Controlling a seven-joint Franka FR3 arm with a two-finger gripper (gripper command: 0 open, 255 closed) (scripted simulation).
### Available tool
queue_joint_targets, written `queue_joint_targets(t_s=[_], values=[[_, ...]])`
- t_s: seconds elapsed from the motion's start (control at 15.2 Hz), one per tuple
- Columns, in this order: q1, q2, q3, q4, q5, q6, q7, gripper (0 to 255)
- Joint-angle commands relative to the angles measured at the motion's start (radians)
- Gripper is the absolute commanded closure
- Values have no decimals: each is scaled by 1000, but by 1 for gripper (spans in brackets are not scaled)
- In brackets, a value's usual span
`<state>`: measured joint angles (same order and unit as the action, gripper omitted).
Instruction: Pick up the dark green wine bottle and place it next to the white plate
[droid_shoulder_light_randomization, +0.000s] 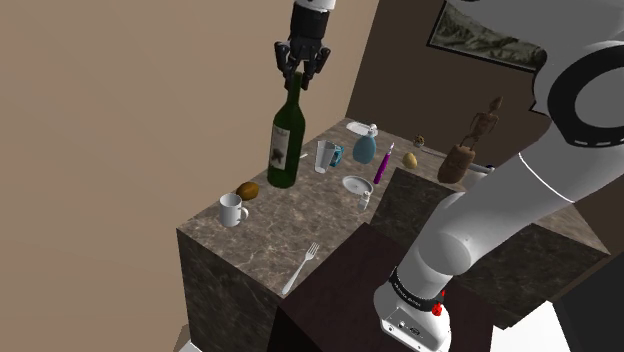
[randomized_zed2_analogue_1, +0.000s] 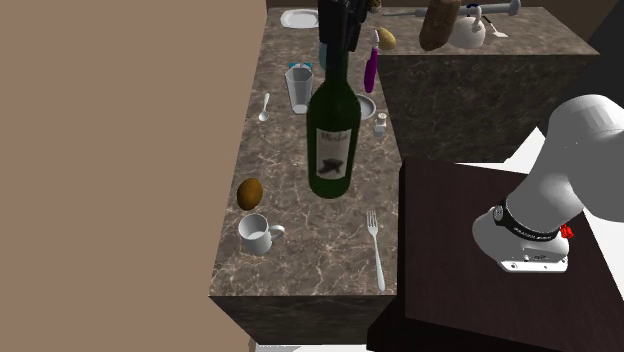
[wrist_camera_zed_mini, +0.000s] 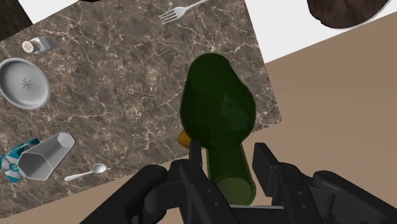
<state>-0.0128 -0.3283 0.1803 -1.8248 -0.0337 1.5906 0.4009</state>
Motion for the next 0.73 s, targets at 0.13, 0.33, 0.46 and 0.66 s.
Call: queue_joint_targets(t_s=[0.13, 0.33, 0.46, 0.66], values=[[-2, 22, 1, 80, -4, -58, -2, 255], [-3, 40, 3, 140, -6, -100, -2, 255], [-3, 54, 4, 182, -9, -129, -3, 255], [-4, 76, 7, 249, -13, -173, -3, 255]])
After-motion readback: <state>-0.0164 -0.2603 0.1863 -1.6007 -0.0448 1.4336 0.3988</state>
